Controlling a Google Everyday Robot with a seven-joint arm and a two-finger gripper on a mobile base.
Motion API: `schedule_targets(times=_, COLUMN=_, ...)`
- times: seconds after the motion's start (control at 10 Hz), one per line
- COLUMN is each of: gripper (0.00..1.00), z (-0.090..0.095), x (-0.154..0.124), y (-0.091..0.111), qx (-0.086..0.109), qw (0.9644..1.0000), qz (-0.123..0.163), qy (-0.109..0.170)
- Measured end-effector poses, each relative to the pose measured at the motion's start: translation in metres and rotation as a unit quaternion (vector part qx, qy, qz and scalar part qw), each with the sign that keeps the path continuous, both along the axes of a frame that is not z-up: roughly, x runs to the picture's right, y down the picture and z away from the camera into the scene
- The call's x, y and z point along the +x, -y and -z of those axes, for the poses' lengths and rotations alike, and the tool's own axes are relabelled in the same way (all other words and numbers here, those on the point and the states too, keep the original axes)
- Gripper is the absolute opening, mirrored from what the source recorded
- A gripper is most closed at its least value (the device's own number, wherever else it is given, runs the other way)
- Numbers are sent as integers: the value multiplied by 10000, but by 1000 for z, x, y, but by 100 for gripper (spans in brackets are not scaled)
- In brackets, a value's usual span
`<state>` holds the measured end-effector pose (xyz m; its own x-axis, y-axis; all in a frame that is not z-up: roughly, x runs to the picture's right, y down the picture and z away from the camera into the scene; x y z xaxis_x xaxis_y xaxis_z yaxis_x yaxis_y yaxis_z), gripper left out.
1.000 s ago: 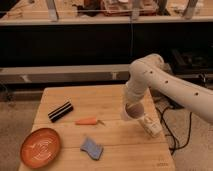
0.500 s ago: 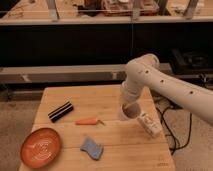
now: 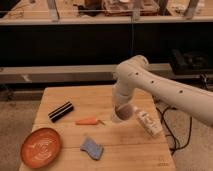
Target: Place the ceramic cup in the ceramic bowl
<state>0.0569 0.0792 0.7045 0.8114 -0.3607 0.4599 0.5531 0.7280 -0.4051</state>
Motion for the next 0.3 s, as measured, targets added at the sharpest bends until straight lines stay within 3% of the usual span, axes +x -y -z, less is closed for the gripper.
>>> schedule_targets(times=0.3, gripper=9, z=2, x=-12, y=-5, qx=-32, qw=9998, qz=111, qy=134)
